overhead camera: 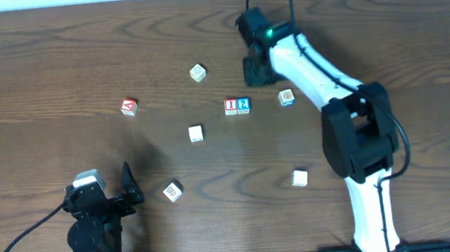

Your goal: Spell out Ai2

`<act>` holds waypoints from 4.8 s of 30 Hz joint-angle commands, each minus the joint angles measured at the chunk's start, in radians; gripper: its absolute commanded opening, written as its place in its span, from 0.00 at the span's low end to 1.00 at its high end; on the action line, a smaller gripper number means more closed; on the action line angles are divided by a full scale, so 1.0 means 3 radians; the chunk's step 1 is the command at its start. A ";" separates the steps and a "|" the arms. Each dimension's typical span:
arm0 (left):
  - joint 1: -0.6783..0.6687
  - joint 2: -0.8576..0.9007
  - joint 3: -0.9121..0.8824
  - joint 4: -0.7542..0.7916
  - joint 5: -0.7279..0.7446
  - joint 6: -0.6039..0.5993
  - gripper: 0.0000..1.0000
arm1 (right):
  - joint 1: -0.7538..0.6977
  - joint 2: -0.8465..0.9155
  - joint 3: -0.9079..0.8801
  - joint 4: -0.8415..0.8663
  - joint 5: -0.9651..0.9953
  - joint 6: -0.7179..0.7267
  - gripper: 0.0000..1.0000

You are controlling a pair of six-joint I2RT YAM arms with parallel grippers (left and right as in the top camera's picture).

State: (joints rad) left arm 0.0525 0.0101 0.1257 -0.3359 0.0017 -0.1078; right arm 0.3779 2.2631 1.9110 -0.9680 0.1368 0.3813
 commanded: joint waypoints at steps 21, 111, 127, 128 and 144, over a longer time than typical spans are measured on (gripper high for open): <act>0.0014 -0.0019 -0.0074 -0.0024 0.0033 0.0018 0.95 | -0.0164 -0.1592 0.0423 -0.1465 0.0168 -0.0651 0.02; 0.0015 0.3885 0.2031 0.1022 0.0126 -0.0215 0.95 | -0.0164 -0.5921 -0.2600 -0.1495 0.0032 -0.0338 0.99; 0.0018 0.5189 0.3212 0.0515 -0.0018 -0.0650 0.95 | -0.0164 -0.5921 -0.2600 -0.1495 0.0031 -0.0338 0.99; 0.0018 0.5203 0.3211 0.0497 -0.0019 -0.0652 0.95 | -0.0164 -0.5921 -0.2600 -0.1495 0.0031 -0.0338 0.99; -0.0038 0.5240 0.3212 0.0786 0.1010 -0.1427 1.00 | -0.0164 -0.5921 -0.2600 -0.1495 0.0031 -0.0338 0.99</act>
State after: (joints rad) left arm 0.0513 1.5677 1.0718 -0.0975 0.2432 -0.4469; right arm 0.3248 0.4889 1.1309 -1.4170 0.1467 0.2749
